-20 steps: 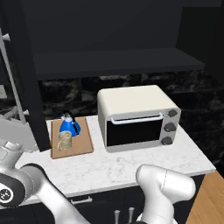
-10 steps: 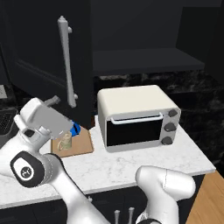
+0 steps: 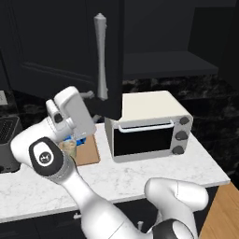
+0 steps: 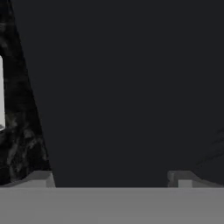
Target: Pick the kettle from the counter and place it on the tray. Then pick the mug from the cabinet and place it on the tray. Then close the cabinet doors.
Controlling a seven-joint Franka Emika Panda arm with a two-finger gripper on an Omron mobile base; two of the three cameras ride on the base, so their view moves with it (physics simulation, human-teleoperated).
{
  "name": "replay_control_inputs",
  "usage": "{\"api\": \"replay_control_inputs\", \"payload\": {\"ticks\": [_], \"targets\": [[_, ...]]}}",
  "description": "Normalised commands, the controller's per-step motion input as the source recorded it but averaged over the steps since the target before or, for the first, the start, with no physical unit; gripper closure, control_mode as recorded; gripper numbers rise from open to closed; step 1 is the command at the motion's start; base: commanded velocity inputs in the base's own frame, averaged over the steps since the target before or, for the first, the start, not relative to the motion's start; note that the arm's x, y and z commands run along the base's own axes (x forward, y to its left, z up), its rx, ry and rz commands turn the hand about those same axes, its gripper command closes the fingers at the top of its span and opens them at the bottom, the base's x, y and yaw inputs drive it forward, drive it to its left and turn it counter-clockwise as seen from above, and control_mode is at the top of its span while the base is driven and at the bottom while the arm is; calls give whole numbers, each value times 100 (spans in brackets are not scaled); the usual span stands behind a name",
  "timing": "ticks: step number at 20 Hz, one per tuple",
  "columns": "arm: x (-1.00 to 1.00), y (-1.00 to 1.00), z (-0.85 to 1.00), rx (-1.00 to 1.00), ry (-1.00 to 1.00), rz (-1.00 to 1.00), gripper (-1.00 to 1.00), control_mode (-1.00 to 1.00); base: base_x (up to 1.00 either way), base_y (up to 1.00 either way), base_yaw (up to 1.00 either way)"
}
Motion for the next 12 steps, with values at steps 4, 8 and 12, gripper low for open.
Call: {"api": "replay_control_inputs", "payload": {"ticks": [4,8,12], "targets": [[51,-100,1,15,41,-2,-100,-100,0,0,0],[67,-100,0,13,44,0,-100,-100,0,0,0],[88,-100,0,11,45,1,-100,-100,0,0,0]]}}
